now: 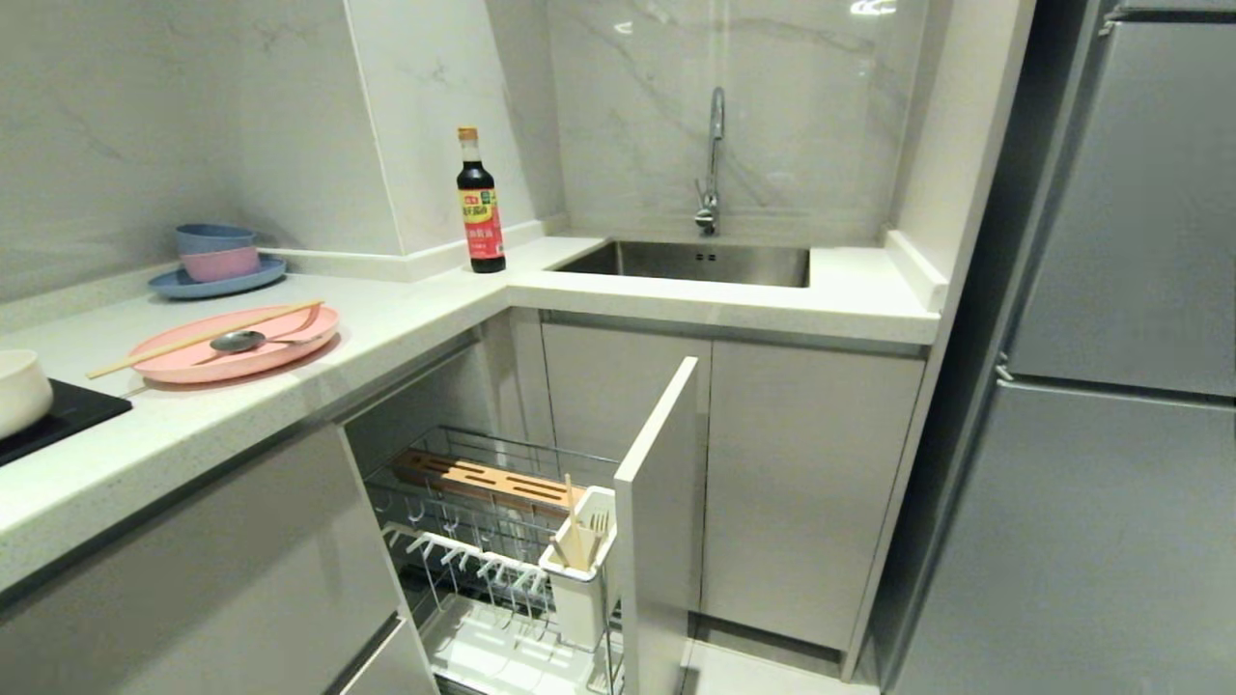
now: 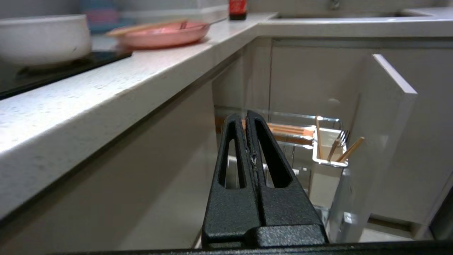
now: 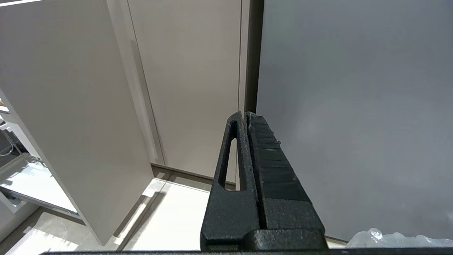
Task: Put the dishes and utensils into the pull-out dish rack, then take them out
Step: Pick up the bowl and place it in the cupboard
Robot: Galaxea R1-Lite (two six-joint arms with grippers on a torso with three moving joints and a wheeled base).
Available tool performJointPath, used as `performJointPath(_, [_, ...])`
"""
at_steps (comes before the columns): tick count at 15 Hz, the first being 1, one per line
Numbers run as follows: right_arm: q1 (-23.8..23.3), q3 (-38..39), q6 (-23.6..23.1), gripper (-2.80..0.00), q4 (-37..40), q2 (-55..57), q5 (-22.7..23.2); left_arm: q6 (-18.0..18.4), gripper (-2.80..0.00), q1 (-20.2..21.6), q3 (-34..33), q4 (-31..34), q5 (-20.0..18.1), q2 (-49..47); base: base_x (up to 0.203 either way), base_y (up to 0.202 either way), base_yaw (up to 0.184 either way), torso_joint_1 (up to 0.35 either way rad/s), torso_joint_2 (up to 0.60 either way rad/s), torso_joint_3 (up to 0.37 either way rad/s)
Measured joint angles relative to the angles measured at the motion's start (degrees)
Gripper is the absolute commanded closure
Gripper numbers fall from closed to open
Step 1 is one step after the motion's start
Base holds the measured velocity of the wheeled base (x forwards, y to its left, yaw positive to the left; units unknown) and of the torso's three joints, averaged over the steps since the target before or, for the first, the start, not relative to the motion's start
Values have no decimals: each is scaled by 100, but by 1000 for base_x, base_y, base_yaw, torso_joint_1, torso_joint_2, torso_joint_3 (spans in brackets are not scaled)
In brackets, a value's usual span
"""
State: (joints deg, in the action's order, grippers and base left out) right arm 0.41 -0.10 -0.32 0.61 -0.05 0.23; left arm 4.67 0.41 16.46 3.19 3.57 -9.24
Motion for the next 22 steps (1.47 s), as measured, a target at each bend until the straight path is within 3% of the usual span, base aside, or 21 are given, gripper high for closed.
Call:
performJointPath(3, [0,0,-1,0,1,0,0,215,0,-51,-978,-363,-198,651,0,0,0,0,0,0])
performJointPath(6, [0,0,-1,0,1,0,1,31,0,-66,-1555,-365,-312,868,0,0,0,0,0,0])
performJointPath(8, [0,0,-1,0,1,0,1,-54,0,-66,-1622,-290,-324,910,0,0,0,0,0,0])
performJointPath(11, [0,0,1,0,1,0,1,-572,0,-68,-1644,-290,-270,929,0,0,0,0,0,0])
performJointPath(22, [0,0,1,0,1,0,1,-621,0,-68,-1646,-292,-252,935,0,0,0,0,0,0])
